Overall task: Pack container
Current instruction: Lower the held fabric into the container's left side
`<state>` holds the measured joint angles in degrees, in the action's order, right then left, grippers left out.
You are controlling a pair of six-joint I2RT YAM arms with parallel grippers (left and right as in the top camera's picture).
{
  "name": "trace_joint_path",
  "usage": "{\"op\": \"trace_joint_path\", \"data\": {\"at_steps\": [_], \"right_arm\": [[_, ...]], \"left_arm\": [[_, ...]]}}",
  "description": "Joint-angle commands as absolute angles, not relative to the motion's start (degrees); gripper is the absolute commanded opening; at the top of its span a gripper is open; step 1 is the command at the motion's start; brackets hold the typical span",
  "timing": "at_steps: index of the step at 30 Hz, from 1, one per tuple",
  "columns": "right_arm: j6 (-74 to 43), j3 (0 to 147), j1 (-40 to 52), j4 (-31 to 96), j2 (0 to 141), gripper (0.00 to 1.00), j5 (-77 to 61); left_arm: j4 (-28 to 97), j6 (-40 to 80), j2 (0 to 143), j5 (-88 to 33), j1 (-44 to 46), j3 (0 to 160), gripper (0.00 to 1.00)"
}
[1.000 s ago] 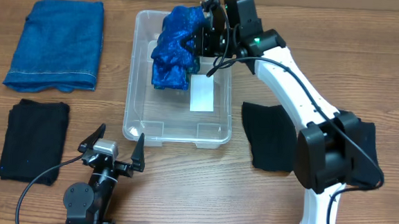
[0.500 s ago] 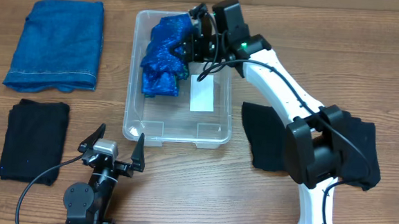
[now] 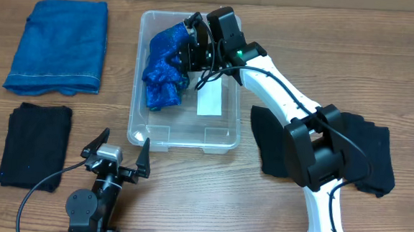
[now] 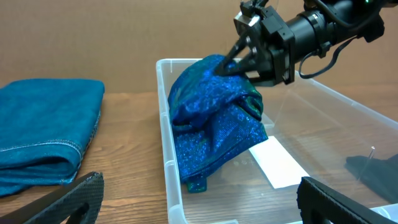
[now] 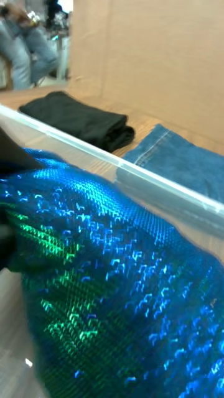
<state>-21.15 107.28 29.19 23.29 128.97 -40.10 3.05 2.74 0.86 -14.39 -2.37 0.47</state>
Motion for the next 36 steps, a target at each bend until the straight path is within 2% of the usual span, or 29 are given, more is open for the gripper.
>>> {"op": "trace_joint_path", "data": {"at_steps": [1,5,8,13,18,22,24,27,31,36], "right_arm": [[-21.06,107.96,29.30,23.20,128.18,0.68,-37.95],[-21.04,107.96,29.17,24.77,128.18,0.76,-32.69],[-19.27,108.01,28.36,24.99,128.18,0.86,-31.07],[-17.04,110.00,26.46,28.38,128.16,0.89,-27.33],[-12.71,115.20,25.65,37.54,128.16,0.93,-14.28],[-11.97,117.99,25.98,43.72,128.16,0.92,-7.90],[-11.99,117.95,26.13,45.60,128.18,0.86,-7.18],[-12.23,116.73,26.13,46.46,128.20,0.58,-5.93],[-12.23,115.66,26.26,46.85,128.33,0.34,-5.80],[-12.23,115.66,27.20,47.33,128.79,0.18,-5.78]], "left_arm": [[2.98,1.67,0.27,-14.46,-2.66,0.27,1.00],[2.96,1.67,0.27,-14.46,-2.66,0.27,1.00],[2.96,1.67,0.27,-14.46,-2.66,0.27,1.00],[2.96,1.67,0.27,-14.46,-2.66,0.27,1.00],[2.98,1.67,0.27,-14.46,-2.66,0.27,1.00],[2.98,1.67,0.27,-14.46,-2.66,0.27,1.00],[2.96,1.67,0.27,-14.46,-2.66,0.27,1.00],[2.96,1.67,0.27,-14.46,-2.66,0.27,1.00],[2.98,1.67,0.27,-14.46,-2.66,0.27,1.00],[2.98,1.67,0.27,-14.46,-2.66,0.27,1.00]]}}
